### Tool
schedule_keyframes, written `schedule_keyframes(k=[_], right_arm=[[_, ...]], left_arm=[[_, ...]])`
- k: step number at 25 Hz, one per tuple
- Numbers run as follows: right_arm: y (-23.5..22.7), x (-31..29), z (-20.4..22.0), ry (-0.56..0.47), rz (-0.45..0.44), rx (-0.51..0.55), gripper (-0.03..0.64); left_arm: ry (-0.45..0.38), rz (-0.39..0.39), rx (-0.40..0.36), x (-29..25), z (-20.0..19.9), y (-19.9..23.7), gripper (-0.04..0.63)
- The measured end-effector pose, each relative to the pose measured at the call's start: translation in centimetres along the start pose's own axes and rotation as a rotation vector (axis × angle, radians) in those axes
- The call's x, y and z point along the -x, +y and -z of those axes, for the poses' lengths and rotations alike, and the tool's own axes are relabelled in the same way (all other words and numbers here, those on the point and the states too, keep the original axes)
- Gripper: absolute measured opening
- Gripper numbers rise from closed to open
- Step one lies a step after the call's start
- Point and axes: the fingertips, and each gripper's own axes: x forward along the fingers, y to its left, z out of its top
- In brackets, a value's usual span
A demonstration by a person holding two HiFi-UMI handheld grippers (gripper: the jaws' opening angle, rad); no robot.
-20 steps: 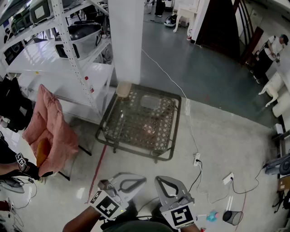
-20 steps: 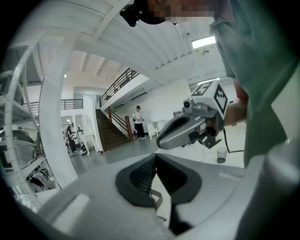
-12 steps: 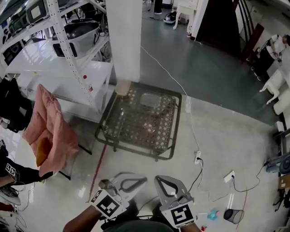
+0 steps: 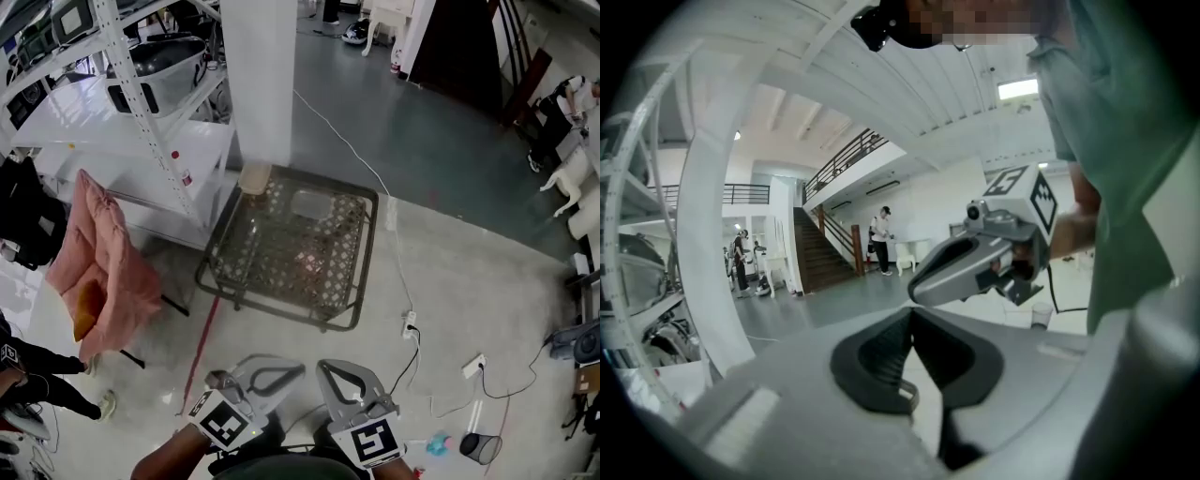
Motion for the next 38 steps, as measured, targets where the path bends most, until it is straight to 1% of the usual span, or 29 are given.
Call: schedule_keyframes(k=[5, 12, 19, 23, 27, 30, 32, 34, 36, 38], right_arm=[[-0.3, -0.1, -0.4, -0.011, -0.002, 0.007, 0.006], [-0.8, 0.2, -1.7, -0.034, 0.061, 0.028, 0.006], [0.2, 0.4, -3.5, -0.046, 0.135, 0.053, 0.006], [0.7, 1.0, -4.5, -0.058, 0.158, 0.076, 0.006], [0.7, 1.1, -4.2, -0.057, 0.14, 0.08, 0.006], [-0.5, 1.1, -3.5, -0.052, 0.121, 0.076, 0.006], [-1.8, 1.6, -3.1, -0.057, 0.107, 0.08, 0.006], [-3.2, 2.1, -2.8, -0.063, 0.096, 0.078, 0.006], [-4.3, 2.3, -2.5, -0.071, 0.068, 0.078, 0.006], [-5.1, 2.7, -2.1, -0.071, 0.033, 0.088, 0.006]], left_arm=[[-0.007, -0.009, 0.003, -0.1, -0.3, 0.6, 0.003], [-0.037, -0.008, -0.016, 0.8, -1.2, 1.3, 0.003], [-0.071, -0.007, -0.048, 3.5, -2.1, 1.7, 0.003], [-0.083, -0.009, -0.07, 4.3, -2.6, 1.5, 0.003], [-0.08, -0.034, -0.083, 4.1, -2.7, 1.9, 0.003], [-0.065, -0.069, -0.081, 3.2, -2.8, 2.5, 0.003], [-0.059, -0.088, -0.067, 2.2, -3.1, 2.3, 0.003], [-0.042, -0.097, -0.071, 0.8, -3.3, 2.3, 0.003], [-0.018, -0.109, -0.079, -0.7, -3.5, 2.6, 0.003], [-0.017, -0.131, -0.077, -2.0, -4.2, 2.7, 0.003]])
